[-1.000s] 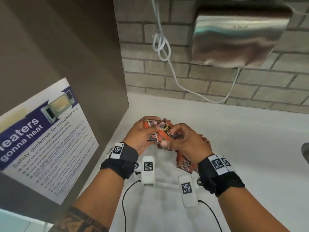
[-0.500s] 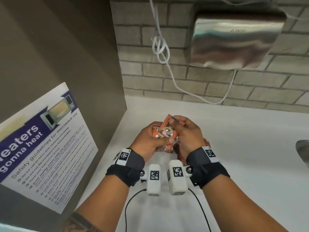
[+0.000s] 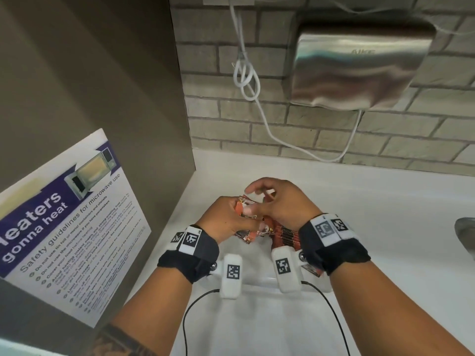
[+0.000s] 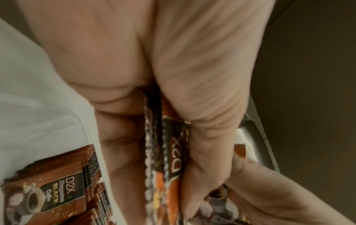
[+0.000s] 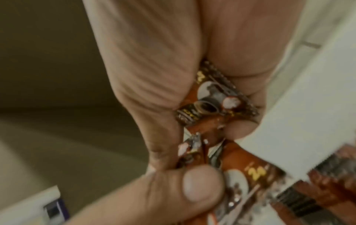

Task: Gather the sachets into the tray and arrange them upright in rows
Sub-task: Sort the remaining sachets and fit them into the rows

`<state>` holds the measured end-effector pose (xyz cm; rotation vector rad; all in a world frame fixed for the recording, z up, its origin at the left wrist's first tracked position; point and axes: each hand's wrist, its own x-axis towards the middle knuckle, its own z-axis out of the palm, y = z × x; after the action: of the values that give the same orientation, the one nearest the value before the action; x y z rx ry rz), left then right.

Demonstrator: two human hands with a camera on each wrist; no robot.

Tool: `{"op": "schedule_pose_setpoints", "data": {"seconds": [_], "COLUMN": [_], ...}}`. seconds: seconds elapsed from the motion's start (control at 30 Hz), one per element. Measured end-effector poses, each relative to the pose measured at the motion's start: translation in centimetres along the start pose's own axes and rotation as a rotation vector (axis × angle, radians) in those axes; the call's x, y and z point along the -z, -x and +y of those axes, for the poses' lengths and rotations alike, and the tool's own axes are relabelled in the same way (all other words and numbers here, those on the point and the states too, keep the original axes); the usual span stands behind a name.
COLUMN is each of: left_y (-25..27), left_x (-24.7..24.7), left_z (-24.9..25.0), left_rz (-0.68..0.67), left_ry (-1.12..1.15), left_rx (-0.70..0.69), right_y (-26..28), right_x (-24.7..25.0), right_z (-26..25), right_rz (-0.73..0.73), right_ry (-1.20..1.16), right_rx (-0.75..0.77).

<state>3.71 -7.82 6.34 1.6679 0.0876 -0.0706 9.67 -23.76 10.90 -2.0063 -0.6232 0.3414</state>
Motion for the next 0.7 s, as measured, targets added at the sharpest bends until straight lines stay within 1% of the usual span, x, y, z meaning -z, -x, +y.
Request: {"op": "schedule_pose_setpoints", "data": {"seconds": [0.03, 0.07, 0.13, 0.2, 0.27, 0.33, 0.4, 0.47, 0.57, 0.63, 0.7], "left_y": [0.0, 0.1, 0.2, 0.5, 0.5, 0.3, 0.0, -0.4, -0.6, -0.6, -0.4], "left_x": [0.0, 0.0, 0.4, 0.9, 1.4, 1.7, 1.8, 1.9, 1.6, 1.5, 1.4], "left_z": [0.2, 0.3, 0.4, 0.5, 0.5, 0.3, 0.0, -0.3, -0.2, -0.1, -0.1], "left_rz": [-0.010, -0.017, -0.054, -0.083, -0.050, 0.038, 0.124, 0.172, 0.173, 0.162, 0.132], "left_ry": [-0.011, 0.001, 0.066, 0.166, 0.254, 0.280, 0.266, 0.194, 0.088, 0.105, 0.177], "left_rx": [0.008, 0.018, 0.037, 0.059, 0.075, 0.060, 0.023, -0.016, -0.061, -0.064, -0.050], "right_y": [-0.2, -0.4, -0.7, -0.7, -0.4, -0.2, 0.0, 0.1, 0.5, 0.7, 1.0], "right_x": [0.0, 0.0, 0.2, 0.6, 1.0, 1.0, 0.9, 0.6, 0.2, 0.2, 0.3], "right_z": [-0.1, 0.0, 0.3, 0.8, 1.0, 1.4, 1.8, 2.1, 2.1, 2.0, 1.9], "right_rz": [-0.043, -0.058, -0.043, 0.024, 0.084, 0.092, 0.059, -0.022, -0.126, -0.145, -0.147], "right_ry": [0.088, 0.110, 0.028, -0.113, -0.227, -0.263, -0.235, -0.175, -0.165, -0.217, -0.287], "right_rx": [-0.002, -0.009, -0.029, -0.037, -0.060, -0.086, -0.113, -0.158, -0.217, -0.230, -0.244]}}
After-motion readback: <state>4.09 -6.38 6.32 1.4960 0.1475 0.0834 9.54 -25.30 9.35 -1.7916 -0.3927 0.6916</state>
